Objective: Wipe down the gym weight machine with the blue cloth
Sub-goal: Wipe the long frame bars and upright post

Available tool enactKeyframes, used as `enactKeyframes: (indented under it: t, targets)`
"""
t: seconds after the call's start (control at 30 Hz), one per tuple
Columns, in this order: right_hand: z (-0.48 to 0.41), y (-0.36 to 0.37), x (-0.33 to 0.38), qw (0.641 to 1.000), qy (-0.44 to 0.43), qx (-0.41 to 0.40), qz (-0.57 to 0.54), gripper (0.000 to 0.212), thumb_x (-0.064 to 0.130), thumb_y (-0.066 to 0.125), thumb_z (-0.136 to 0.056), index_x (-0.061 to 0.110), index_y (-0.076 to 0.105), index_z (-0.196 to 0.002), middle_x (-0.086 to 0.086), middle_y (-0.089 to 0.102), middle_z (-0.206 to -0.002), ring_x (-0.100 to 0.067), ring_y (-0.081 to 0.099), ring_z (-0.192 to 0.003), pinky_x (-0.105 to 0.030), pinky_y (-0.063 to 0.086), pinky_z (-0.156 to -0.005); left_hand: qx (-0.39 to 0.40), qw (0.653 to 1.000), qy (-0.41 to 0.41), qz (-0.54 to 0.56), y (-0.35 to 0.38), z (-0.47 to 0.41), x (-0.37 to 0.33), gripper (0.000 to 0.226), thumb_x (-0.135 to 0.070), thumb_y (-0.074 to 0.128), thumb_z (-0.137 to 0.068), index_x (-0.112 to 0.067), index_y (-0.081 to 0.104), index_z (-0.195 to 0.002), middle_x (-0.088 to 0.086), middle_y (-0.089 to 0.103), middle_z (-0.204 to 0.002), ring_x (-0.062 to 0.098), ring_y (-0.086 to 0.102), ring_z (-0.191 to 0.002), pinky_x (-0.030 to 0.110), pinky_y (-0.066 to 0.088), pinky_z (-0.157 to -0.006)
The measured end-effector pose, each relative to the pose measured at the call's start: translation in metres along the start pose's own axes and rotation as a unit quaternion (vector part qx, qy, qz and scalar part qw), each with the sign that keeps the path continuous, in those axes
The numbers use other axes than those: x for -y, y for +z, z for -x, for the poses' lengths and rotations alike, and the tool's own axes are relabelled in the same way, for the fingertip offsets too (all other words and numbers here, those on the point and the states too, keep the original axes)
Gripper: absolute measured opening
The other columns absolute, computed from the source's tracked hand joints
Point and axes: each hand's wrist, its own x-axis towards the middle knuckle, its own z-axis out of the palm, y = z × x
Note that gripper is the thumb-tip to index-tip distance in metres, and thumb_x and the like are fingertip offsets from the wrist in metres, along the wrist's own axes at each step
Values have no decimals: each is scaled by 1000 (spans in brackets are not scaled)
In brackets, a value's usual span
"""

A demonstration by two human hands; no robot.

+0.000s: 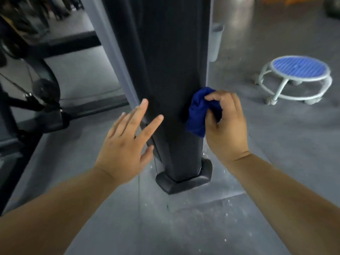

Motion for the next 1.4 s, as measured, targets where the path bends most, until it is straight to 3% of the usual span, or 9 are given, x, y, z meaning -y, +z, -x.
enactKeyframes:
  t: [0.07,0.27,0.4,0.67,0.8,0.9,1.03,1.17,1.4]
  targets:
    - [-31,-10,37,999,-7,-22,-26,34,-10,52,-84,10,59,-110,2,50,-111,18,43,-100,-2,33,-87,-43,999,7,-10,-39,-32,18,67,-29,55,-89,-22,28,-151,17,18,-159,33,27,-139,38,6,-121]
    - [-115,-37,142,992,-11,-78,-94,36,-5,55,-89,26,51,-106,14,47,-108,13,47,-102,-3,34,-89,-148,987,40,-56,-172,-136,61,61,-33,45,-92,-20,30,-150,14,20,-160,32,24,-145,44,9,-121]
    - [-172,-53,196,982,-18,-125,-140,43,-1,55,-90,39,42,-97,11,47,-108,-4,52,-102,-17,41,-91,-172,979,50,-101,-241,-184,76,61,-34,44,-91,-18,32,-148,11,20,-161,28,20,-146,40,5,-122]
    - [-291,-77,283,961,-67,-172,-208,25,2,54,-94,24,59,-105,6,53,-125,1,50,-113,-8,35,-101,-191,955,88,-210,-333,-265,94,61,-37,45,-89,-14,42,-145,8,34,-156,23,27,-145,43,10,-122]
    - [-290,-76,286,957,-42,-127,-257,24,21,48,-99,28,56,-120,23,46,-131,27,39,-108,5,27,-91,-230,938,134,-220,-353,-291,102,55,-33,49,-89,-12,49,-139,8,43,-150,25,34,-142,44,17,-122]
    - [-288,-70,285,952,-51,-110,-282,13,36,53,-97,34,51,-109,28,37,-140,30,33,-111,9,24,-85,-255,932,153,-209,-350,-294,105,53,-31,52,-88,-11,49,-137,10,46,-148,26,36,-140,44,19,-121]
    - [-333,-73,303,942,-68,-121,-307,11,32,56,-98,33,47,-92,18,42,-146,11,46,-118,3,32,-86,-259,925,170,-220,-354,-297,109,51,-32,54,-87,-13,49,-134,11,48,-145,27,38,-138,44,20,-121]
    - [-326,-64,286,937,-124,-134,-299,21,27,56,-99,29,50,-119,14,57,-122,-1,55,-111,-12,43,-91,-240,924,178,-239,-355,-294,109,49,-30,54,-89,-12,49,-134,12,47,-146,28,38,-138,46,20,-120]
    - [-298,-56,256,952,-93,-76,-281,37,28,50,-102,29,46,-138,16,49,-139,1,43,-129,-14,32,-105,-192,929,185,-257,-359,-296,93,48,-28,51,-91,-8,48,-134,14,46,-147,28,38,-139,48,22,-120]
